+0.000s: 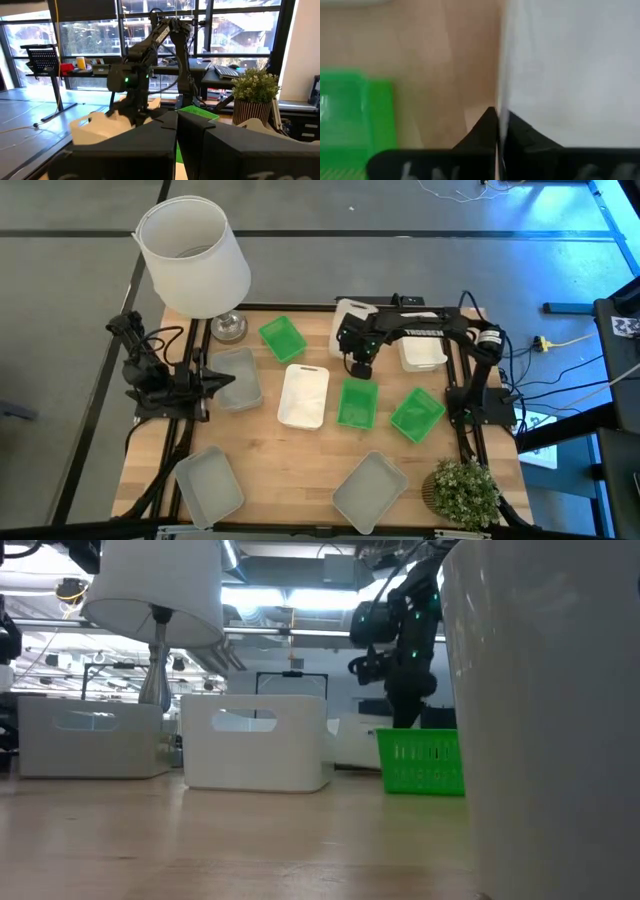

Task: Stack baskets by color
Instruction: Stack the top left white bin on top of the right white bin

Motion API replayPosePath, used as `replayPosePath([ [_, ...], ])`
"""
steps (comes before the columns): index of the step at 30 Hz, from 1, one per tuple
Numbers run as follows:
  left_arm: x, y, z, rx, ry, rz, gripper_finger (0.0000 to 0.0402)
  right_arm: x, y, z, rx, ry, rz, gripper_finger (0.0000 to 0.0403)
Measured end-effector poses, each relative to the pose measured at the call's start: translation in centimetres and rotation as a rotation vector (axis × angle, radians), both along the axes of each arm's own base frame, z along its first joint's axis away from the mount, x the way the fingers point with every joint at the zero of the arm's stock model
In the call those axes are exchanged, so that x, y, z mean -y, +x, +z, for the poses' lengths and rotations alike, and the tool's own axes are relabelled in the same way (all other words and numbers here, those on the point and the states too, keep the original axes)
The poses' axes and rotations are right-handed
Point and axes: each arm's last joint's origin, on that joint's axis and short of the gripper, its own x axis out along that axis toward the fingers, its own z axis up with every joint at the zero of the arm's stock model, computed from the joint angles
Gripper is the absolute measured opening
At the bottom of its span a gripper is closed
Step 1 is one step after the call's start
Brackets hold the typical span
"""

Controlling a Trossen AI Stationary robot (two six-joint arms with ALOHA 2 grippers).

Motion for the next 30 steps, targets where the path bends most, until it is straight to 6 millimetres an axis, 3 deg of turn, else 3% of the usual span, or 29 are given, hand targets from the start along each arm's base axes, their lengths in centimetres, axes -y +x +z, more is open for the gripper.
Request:
replayPosePath([
  [8, -0.1, 0.0, 0.0, -0.004, -0.033, 0.035, 0.0, -1.7, -0.6, 7.2, 0.0, -0.05, 0.117, 0.0003],
  [13, -0.3, -0.1, 0.1, 0.013, -0.095, 0.065, 0.0, -3.1, -2.2, 12.1, 0.001, -0.071, 0.223, 0.0002],
  [19, -0.4, -0.2, 0.6, 0.032, -0.154, 0.111, 0.0, -3.8, -5.1, 15.1, -0.053, -0.08, 0.232, 0.0002],
  [22, -0.4, -0.2, 2.2, 0.03, -0.154, 0.132, 0.0, -4.0, -6.8, 16.1, -0.074, -0.068, 0.21, 0.0001],
  [30, 0.2, 0.5, 8.8, -0.061, -0.045, 0.268, 0.0, -4.3, -10.9, 18.4, -0.059, -0.055, 0.177, 0.0001],
])
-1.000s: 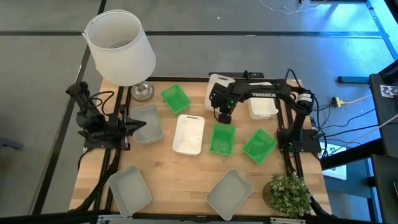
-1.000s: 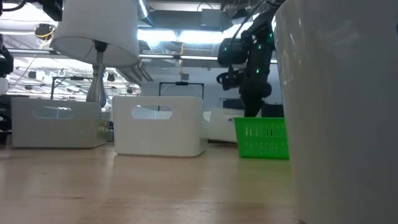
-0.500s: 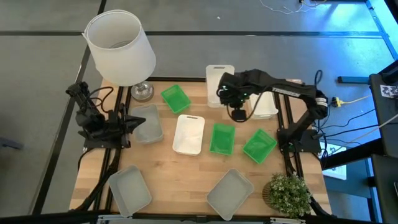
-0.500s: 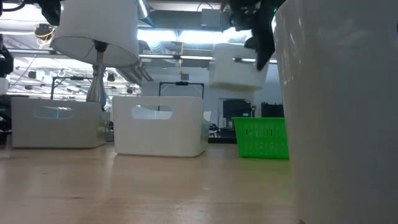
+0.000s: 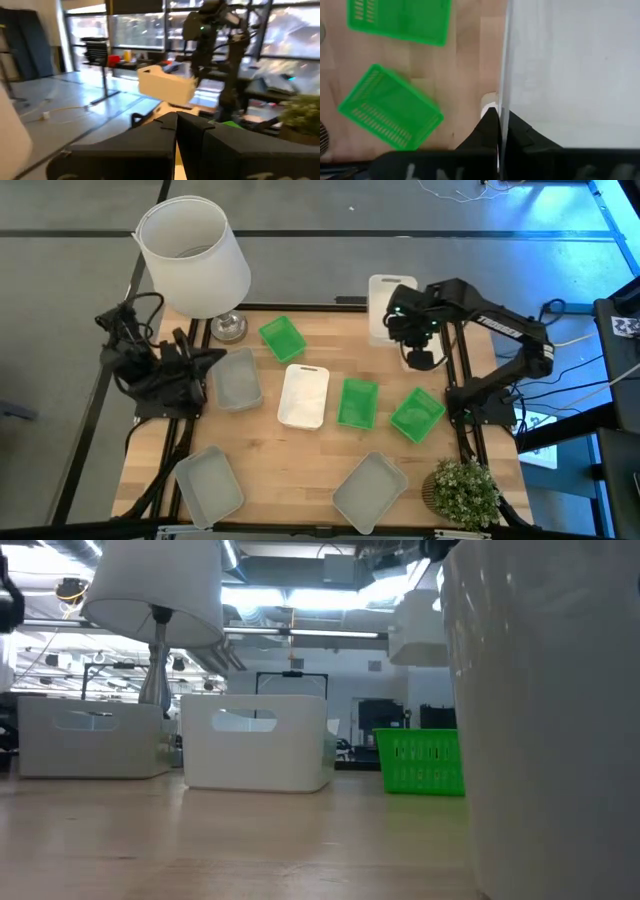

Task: Stack baskets by color
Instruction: Stack the top left white bin on top of the right white bin

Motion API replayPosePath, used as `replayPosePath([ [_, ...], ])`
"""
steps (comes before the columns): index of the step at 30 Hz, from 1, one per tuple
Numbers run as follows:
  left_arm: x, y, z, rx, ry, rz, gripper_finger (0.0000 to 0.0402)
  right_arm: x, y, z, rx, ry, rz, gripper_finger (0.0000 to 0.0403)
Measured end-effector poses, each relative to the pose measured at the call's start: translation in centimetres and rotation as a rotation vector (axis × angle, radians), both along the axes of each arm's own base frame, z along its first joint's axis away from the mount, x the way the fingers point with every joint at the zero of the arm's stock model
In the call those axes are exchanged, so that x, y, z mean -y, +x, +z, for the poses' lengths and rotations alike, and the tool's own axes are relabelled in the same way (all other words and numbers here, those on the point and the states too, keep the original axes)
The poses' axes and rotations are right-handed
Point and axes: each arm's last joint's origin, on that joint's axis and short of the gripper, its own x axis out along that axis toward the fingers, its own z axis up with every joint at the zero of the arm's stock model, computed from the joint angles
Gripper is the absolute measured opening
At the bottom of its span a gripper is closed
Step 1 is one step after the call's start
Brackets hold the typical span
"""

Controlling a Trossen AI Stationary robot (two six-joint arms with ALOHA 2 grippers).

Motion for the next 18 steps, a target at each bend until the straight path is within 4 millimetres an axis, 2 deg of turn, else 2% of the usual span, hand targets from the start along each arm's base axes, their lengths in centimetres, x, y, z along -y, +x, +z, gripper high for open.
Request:
replayPosePath([
  [4, 0.7, 0.8, 3.0, -0.045, 0.013, 0.077, 0.0, 0.1, -1.9, 0.0, 0.015, 0.027, 0.046, 0.0],
  [9, 1.9, 2.7, 6.0, -0.099, 0.033, 0.193, 0.0, 0.3, -3.9, -2.0, -0.041, 0.057, 0.0, 0.0],
  [14, 2.5, 4.9, 7.6, -0.147, 0.076, 0.288, 0.0, 0.3, -6.0, -4.2, -0.101, 0.091, -0.044, 0.0],
  [18, 2.5, 6.5, 7.9, -0.189, 0.123, 0.349, 0.0, 0.4, -7.4, -5.8, -0.146, 0.095, -0.064, 0.0],
])
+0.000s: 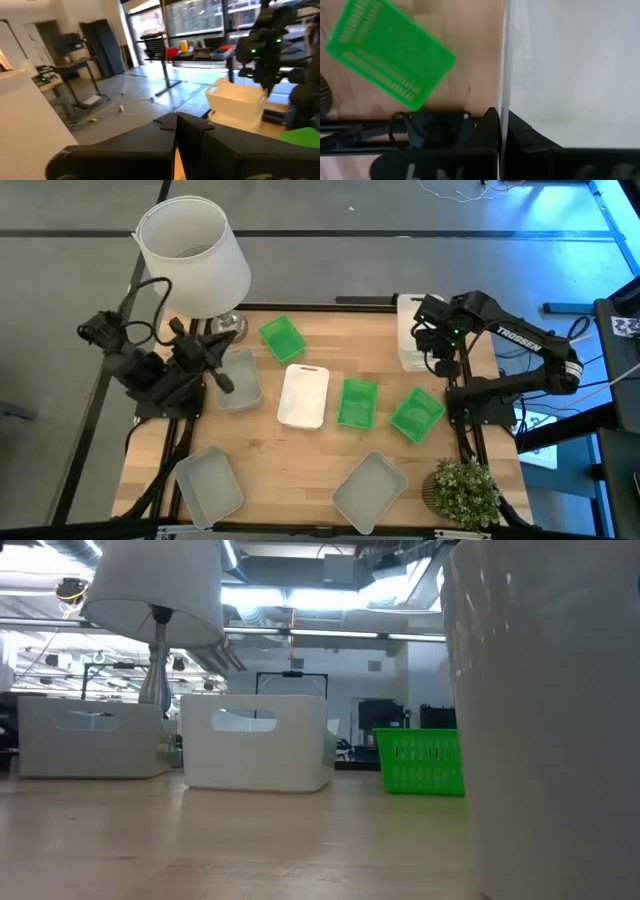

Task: Stack baskets by color
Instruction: Stack the top left white bin on top of the right white bin

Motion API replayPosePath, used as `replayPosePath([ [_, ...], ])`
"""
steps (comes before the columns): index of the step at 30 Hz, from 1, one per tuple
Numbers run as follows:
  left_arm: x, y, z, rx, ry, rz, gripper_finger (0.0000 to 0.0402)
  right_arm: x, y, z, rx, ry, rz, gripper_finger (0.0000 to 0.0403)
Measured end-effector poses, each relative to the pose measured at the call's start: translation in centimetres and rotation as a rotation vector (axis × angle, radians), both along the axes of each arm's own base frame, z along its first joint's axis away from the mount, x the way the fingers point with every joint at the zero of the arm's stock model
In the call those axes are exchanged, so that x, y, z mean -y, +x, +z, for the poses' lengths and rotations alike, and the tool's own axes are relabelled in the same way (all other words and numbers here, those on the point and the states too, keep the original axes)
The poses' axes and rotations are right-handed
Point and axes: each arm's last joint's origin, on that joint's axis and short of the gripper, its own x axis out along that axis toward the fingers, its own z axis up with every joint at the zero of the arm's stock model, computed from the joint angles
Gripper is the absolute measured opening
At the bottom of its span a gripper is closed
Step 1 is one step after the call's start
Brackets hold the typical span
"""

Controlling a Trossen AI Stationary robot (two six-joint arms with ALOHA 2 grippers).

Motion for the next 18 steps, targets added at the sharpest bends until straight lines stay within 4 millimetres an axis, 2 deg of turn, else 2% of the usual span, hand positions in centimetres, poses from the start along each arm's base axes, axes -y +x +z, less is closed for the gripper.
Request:
replayPosePath([
  [8, -0.4, 1.9, -0.3, -0.003, 0.045, 0.007, 0.0, 1.2, -1.2, -3.1, -0.125, -0.102, 0.011, 0.0],
  [15, -0.6, 2.0, -0.3, 0.006, 0.054, -0.004, 0.0, 1.4, -1.7, -5.7, -0.177, -0.058, 0.034, 0.0],
  [18, -0.7, 2.1, -0.3, 0.006, 0.054, 0.003, 0.0, 1.4, -1.5, -6.3, -0.132, -0.028, 0.06, 0.0],
])
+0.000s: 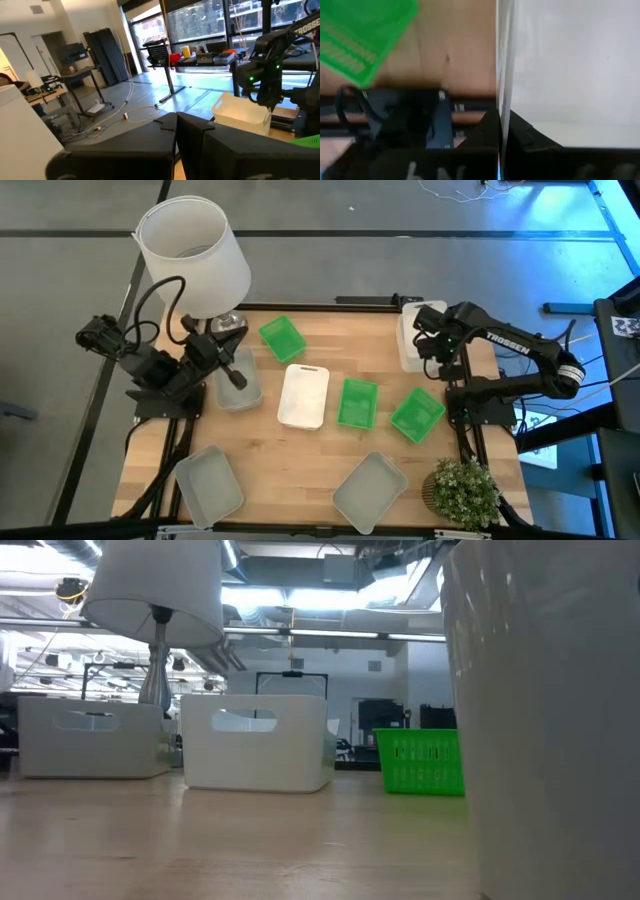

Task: Stack baskets by color
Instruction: Stack the top left white bin on top of the right white bin, then stack the bottom white bin on top of the top white bin

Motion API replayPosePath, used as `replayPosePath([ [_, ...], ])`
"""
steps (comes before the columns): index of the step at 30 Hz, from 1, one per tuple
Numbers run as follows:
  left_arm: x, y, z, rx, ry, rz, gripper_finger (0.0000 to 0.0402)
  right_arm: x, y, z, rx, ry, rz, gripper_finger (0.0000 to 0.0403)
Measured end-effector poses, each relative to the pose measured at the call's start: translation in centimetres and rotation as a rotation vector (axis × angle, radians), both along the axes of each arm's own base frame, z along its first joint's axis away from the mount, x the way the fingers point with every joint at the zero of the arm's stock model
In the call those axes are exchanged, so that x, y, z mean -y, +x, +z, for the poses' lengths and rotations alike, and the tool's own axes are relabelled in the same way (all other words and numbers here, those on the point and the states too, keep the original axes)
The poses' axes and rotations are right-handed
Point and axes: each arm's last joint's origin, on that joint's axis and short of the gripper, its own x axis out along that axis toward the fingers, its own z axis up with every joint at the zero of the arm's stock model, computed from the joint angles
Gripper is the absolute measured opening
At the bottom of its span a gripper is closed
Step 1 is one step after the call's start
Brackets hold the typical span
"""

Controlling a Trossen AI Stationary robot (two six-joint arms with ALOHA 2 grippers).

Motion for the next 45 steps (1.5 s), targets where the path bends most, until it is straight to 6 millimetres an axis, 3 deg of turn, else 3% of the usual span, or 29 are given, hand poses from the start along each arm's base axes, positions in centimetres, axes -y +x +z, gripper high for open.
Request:
replayPosePath([
  [9, 0.0, 0.0, 0.0, -0.001, 0.0, 0.002, 0.0, 0.4, 1.0, -0.4, 0.139, 0.017, 0.046, 0.0002],
  [22, 0.0, 0.0, 0.0, -0.002, -0.002, 0.007, 0.0, 0.8, 1.6, -0.3, 0.205, -0.03, 0.018, 0.0065],
  [31, 0.0, -0.1, 0.0, -0.007, -0.009, 0.025, 0.0, 0.9, 1.7, -0.1, 0.215, -0.034, -0.041, 0.0076],
  [37, -0.1, -0.1, -0.1, -0.011, -0.018, 0.049, 0.0, 0.7, 2.5, 2.7, 0.301, -0.076, -0.081, 0.0077],
  [45, 0.2, 0.0, 0.0, 0.111, -0.078, -0.053, 0.0, -1.2, 5.0, 7.9, 0.62, 0.038, -0.08, 0.0077],
])
